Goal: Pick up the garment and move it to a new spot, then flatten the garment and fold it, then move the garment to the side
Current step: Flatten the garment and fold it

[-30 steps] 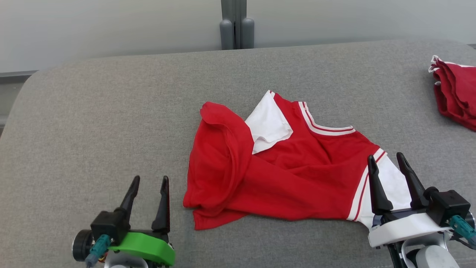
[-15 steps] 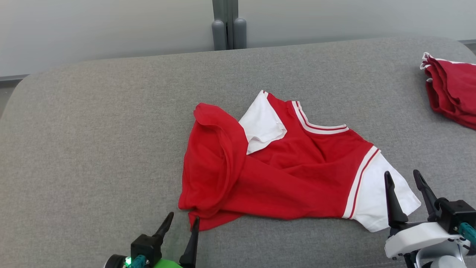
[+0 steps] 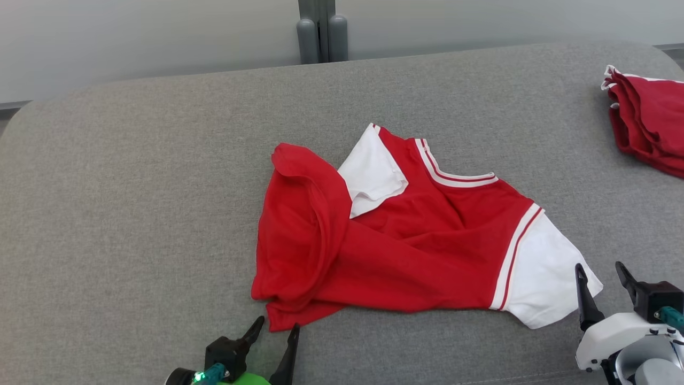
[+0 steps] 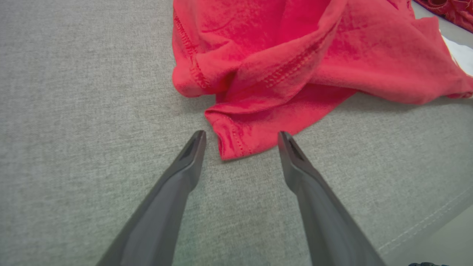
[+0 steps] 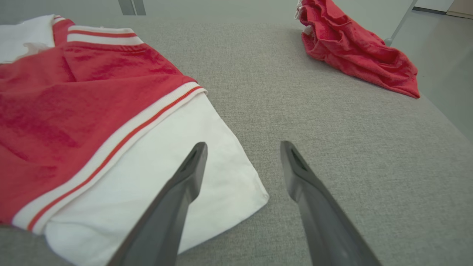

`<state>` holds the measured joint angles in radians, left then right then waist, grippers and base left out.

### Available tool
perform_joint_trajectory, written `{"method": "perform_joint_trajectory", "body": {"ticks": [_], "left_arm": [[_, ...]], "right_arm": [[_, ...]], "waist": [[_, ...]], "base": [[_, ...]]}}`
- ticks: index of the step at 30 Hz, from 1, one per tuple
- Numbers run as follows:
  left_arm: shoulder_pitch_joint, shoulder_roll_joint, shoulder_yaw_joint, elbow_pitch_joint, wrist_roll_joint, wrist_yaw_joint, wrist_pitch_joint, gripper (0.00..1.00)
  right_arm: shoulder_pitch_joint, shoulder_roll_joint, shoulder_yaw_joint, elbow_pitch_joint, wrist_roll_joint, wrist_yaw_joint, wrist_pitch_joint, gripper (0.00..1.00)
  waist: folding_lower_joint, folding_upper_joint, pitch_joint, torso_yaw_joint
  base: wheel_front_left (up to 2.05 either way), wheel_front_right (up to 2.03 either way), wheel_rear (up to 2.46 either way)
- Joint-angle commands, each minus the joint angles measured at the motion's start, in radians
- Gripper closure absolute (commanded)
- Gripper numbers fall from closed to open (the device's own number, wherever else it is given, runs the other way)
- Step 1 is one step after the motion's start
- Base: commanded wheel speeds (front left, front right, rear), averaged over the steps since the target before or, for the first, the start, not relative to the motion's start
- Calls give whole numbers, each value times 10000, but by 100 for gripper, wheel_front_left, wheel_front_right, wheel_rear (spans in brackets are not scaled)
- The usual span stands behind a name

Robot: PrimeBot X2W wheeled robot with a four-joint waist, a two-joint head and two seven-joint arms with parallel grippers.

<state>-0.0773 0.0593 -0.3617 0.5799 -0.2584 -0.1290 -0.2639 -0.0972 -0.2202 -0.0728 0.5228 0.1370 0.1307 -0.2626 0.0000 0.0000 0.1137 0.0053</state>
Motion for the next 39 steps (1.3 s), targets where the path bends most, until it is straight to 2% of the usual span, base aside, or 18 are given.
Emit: {"method": "perform_joint_trajectory", "body": {"ticks": [1, 5, 10, 19, 32, 39], "left_arm": [[-178, 67, -18, 16, -84, -28, -1, 0], [-208, 50, 170, -184, -139, -28, -1, 0], [-36, 34, 705, -913, -63, -28, -1, 0], [50, 36, 1896, -2311, 274, 107, 0, 0], [265, -29, 2160, -2774, 443, 14, -1, 0], [341, -50, 2773, -3275, 485, 162, -1, 0]], "right_arm": [[-218, -31, -27, 82, 12, -1, -27, 0], [-269, 143, -208, -169, 278, -1, -27, 0], [95, 497, -408, -1192, 475, -1, -27, 0], [529, 1016, -11, -2967, 414, -1, -27, 0], [709, 1157, 149, -3690, 391, -1, -28, 0], [905, 1223, 506, -4294, 447, -1, -28, 0]], "waist": [[0, 0, 20, 37], [0, 0, 3, 113], [0, 0, -98, 179], [0, 0, -383, 119], [0, 0, -447, 139], [0, 0, -573, 199]], "base": [[0, 0, 0], [0, 0, 0], [0, 0, 0], [0, 0, 0], [0, 0, 0], [0, 0, 0]]}}
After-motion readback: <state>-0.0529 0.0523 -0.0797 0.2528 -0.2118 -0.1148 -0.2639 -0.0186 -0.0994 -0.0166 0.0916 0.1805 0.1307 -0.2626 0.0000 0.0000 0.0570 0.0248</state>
